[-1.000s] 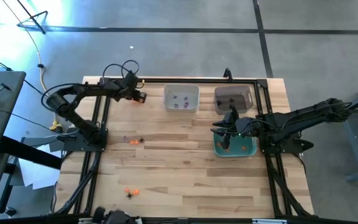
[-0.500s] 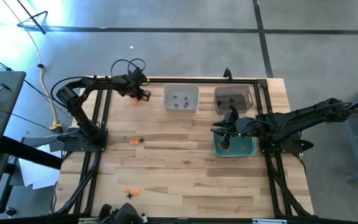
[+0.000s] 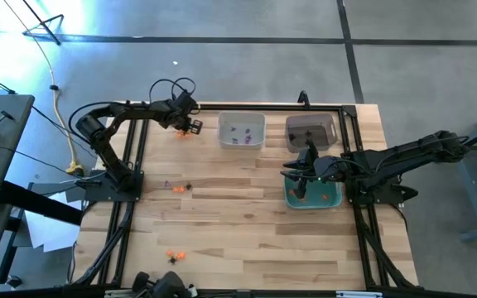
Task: Sort Halloween decoration
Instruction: Put the purple witch hat toy into the white bin
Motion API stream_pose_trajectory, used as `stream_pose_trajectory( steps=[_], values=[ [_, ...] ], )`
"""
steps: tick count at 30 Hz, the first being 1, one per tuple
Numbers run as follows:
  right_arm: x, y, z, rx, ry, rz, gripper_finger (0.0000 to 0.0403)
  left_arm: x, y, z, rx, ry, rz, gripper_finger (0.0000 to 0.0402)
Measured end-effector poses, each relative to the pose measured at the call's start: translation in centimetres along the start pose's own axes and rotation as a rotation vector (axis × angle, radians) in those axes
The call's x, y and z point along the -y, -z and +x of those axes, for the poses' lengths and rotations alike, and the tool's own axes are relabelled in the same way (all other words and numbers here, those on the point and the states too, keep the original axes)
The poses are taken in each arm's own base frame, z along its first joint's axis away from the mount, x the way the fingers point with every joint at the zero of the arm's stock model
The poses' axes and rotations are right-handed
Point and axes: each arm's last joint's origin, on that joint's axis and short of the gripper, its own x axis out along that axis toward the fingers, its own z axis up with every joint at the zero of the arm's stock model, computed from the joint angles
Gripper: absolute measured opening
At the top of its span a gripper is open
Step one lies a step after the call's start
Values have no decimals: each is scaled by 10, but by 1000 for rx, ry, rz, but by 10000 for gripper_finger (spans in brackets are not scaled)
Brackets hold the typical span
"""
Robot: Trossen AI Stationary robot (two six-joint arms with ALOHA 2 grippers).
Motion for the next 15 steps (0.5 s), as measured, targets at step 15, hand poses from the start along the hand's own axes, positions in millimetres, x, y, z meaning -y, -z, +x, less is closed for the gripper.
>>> stream_pose_trajectory(
  steps=[15],
  values=[
    [0,0,0,0,0,0,133,6,3,-16,34,0,3,7]
  ],
)
